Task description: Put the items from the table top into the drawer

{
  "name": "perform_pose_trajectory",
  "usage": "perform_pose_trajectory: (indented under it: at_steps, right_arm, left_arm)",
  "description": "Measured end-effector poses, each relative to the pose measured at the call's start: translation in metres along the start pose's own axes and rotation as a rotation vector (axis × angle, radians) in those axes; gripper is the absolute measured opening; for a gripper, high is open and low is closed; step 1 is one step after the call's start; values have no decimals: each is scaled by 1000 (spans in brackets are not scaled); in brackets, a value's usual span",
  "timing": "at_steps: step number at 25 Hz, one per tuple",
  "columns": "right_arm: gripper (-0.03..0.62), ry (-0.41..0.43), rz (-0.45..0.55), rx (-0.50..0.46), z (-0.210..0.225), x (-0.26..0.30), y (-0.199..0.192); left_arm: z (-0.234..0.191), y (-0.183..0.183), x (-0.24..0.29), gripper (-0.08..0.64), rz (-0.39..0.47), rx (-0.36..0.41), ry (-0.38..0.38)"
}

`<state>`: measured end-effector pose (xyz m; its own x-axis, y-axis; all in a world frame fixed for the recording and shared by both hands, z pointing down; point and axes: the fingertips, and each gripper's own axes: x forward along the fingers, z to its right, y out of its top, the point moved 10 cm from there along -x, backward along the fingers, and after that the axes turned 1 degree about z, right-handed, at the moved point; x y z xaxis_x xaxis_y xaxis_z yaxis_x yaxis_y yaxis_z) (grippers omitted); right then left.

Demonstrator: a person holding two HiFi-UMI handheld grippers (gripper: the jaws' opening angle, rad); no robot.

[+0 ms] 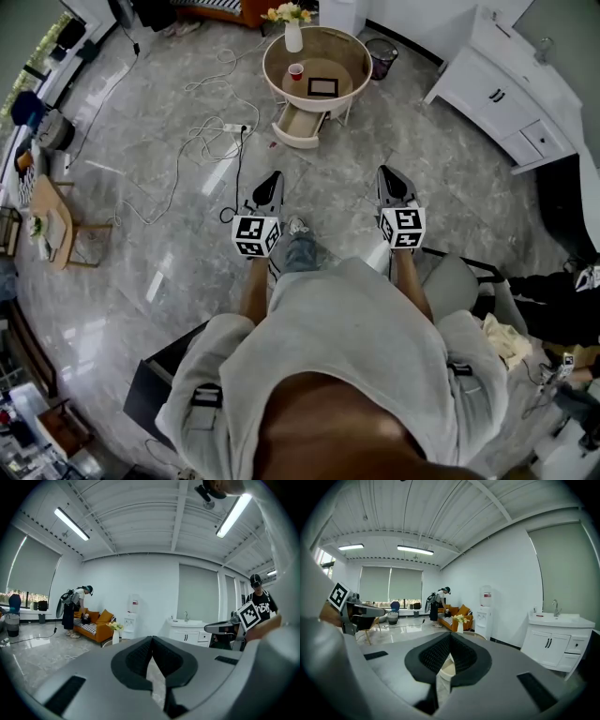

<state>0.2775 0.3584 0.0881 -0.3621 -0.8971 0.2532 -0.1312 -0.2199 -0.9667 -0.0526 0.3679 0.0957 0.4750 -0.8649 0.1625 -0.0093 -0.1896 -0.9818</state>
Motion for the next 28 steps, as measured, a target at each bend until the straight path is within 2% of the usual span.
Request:
perform_pose_trajectory:
  at_steps: [9, 15, 21, 28]
  right_arm:
    - [23, -33, 16, -27, -4, 110, 57]
    - [23, -36, 27, -34, -10, 180, 82]
    - [23, -61, 27, -25, -4, 232, 91]
    - [23, -82, 3, -16, -10, 261, 86]
  left_arm:
    - [-100, 42, 74, 15, 33, -11, -33]
    - [-159, 58, 122, 15, 36, -2, -52]
    - [-198, 65, 167, 15, 34, 2, -79]
    - [-229, 59, 189, 15, 21, -7, -98]
